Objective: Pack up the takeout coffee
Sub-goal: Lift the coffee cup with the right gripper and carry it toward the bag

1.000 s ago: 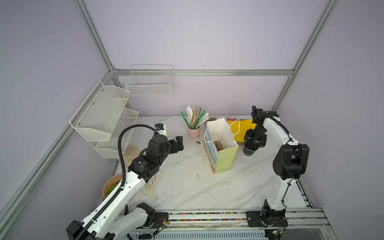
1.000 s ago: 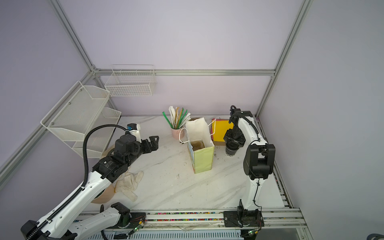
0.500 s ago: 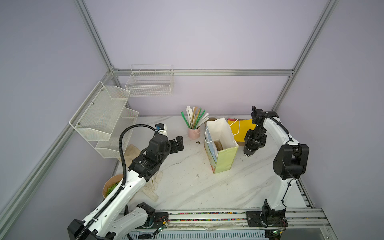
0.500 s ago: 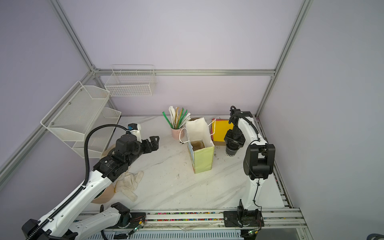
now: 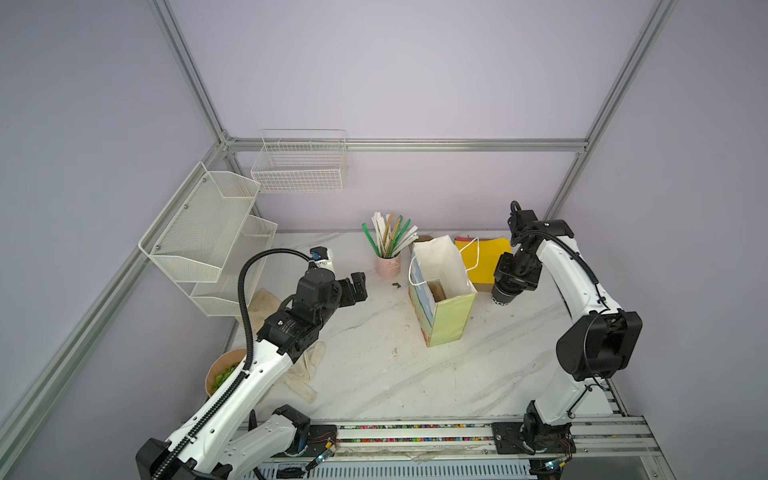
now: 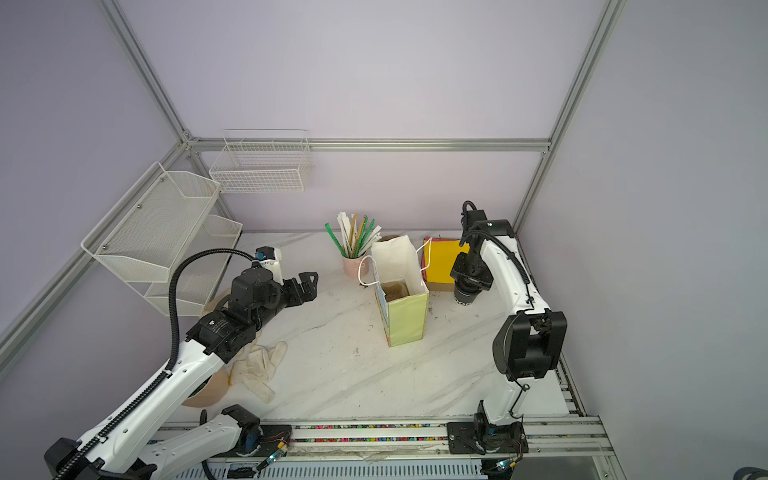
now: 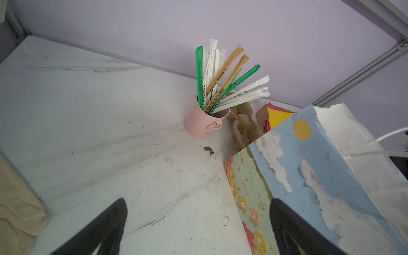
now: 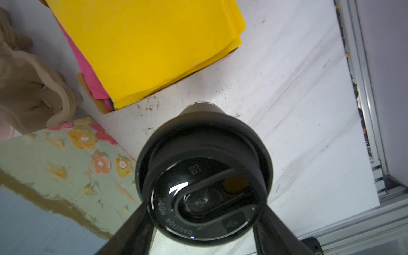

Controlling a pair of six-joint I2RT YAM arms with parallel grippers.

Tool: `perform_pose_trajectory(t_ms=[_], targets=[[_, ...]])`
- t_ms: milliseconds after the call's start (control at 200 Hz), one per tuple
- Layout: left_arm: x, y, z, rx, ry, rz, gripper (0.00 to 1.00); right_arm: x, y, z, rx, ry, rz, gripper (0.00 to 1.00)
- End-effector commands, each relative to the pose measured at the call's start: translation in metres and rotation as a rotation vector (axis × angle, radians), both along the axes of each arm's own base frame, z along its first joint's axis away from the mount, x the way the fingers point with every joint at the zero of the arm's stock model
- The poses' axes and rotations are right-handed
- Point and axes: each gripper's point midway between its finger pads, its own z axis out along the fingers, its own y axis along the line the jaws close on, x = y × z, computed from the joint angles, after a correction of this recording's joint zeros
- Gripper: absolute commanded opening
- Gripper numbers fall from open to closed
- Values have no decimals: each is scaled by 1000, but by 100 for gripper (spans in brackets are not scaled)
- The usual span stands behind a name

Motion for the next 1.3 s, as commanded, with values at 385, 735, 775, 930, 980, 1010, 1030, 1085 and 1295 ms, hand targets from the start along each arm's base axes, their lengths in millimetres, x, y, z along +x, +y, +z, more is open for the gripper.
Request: perform_pose_trajectory(t_ms=[385, 735, 775, 930, 980, 1010, 1030, 1085, 1295], targets=[[4, 3, 6, -38, -9, 17, 100, -19, 48, 179, 92, -499, 118, 67], [7, 4, 5, -53, -2, 22, 100, -50, 82, 269, 155, -776, 263, 66], [8, 5, 5, -55, -1, 24, 100, -53, 88, 274, 157, -792, 276, 66], [8, 7, 5, -55, -2, 30, 100, -56, 113, 277, 185, -803, 335, 67], [9, 8, 5, -54, -1, 34, 100, -56, 124, 271, 189, -780, 357, 67], [9, 9, 5, -56, -1, 36, 100, -57, 133, 266, 193, -763, 377, 67], [9, 9, 5, -56, -1, 37, 100, -58, 140, 264, 194, -754, 391, 67], [9, 10, 5, -59, 0, 38, 100, -62, 159, 256, 185, -733, 424, 68], [10, 12, 5, -60, 1, 41, 100, -61, 189, 216, 157, -618, 463, 69]])
